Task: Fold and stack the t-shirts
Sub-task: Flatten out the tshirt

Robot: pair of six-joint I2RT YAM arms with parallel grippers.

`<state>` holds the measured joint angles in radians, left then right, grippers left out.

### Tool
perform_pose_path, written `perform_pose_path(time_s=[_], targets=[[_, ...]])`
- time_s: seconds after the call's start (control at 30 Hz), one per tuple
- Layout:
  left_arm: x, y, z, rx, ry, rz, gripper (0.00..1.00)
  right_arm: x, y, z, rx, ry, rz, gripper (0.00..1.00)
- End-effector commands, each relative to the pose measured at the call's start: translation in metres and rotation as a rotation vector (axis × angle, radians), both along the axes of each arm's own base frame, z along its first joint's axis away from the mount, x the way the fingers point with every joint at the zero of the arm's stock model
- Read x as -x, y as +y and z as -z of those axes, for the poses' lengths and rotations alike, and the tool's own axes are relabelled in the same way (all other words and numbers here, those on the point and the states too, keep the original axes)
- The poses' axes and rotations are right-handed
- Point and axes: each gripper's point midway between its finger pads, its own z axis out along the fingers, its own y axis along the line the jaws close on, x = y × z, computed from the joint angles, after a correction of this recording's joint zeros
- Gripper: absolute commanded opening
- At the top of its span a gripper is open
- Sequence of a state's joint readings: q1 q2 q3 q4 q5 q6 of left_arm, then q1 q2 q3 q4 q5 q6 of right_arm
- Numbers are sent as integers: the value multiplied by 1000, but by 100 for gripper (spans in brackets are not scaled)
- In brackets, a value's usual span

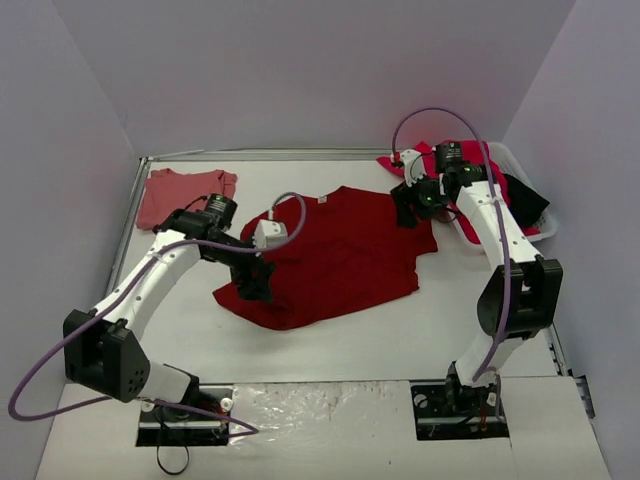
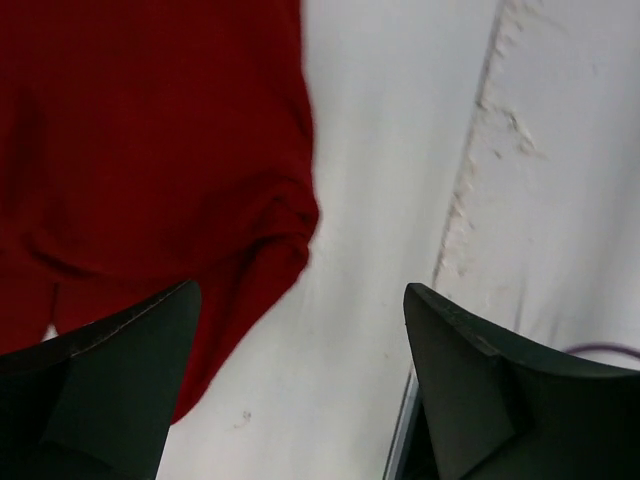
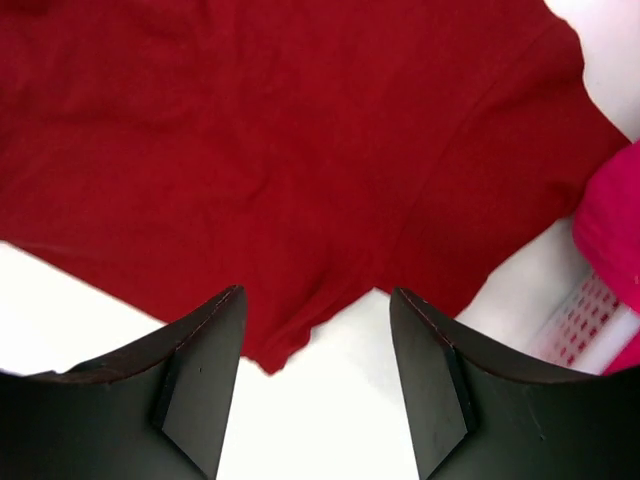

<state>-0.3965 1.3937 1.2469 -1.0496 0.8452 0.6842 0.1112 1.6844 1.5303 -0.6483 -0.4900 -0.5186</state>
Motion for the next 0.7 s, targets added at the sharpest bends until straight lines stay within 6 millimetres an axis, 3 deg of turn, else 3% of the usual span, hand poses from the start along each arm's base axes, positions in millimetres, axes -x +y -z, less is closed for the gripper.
perform_pose_path(time_s=[0.0,0.07,0.17,0.23,0.3,0.33,0.4,0.43,0.57,0.6,0.63,0.67], targets=[[-57,8,-29,196,-56,-238,82,-12,15,1,-24,15,-31,55],[-86,22,-32,218,-72,-379,82,-21,25,8,-8,28,-58,56],[-98,45,-19,171,-52,-497,82,-31,55,17,44,42,-139,56],[-95,54,-14,180,-21,-535,82,-34,83,32,65,68,-206,57],[-94,60,-12,207,-1,-589,82,-44,103,25,68,37,-246,57],[-96,67,-14,221,-2,-619,83,-44,119,40,81,59,-278,59],[-98,84,-18,239,-15,-674,84,-58,138,34,87,11,-307,61],[-99,95,-17,221,-21,-710,85,-61,147,49,100,27,-328,64],[-80,116,-9,148,27,-729,85,-79,182,66,138,-18,-377,71],[-75,118,-9,146,32,-729,85,-90,189,56,133,-63,-377,73],[-67,118,-4,142,67,-730,85,-96,193,72,151,-54,-376,74],[-63,119,-3,138,58,-712,85,-101,197,74,148,-64,-379,75]])
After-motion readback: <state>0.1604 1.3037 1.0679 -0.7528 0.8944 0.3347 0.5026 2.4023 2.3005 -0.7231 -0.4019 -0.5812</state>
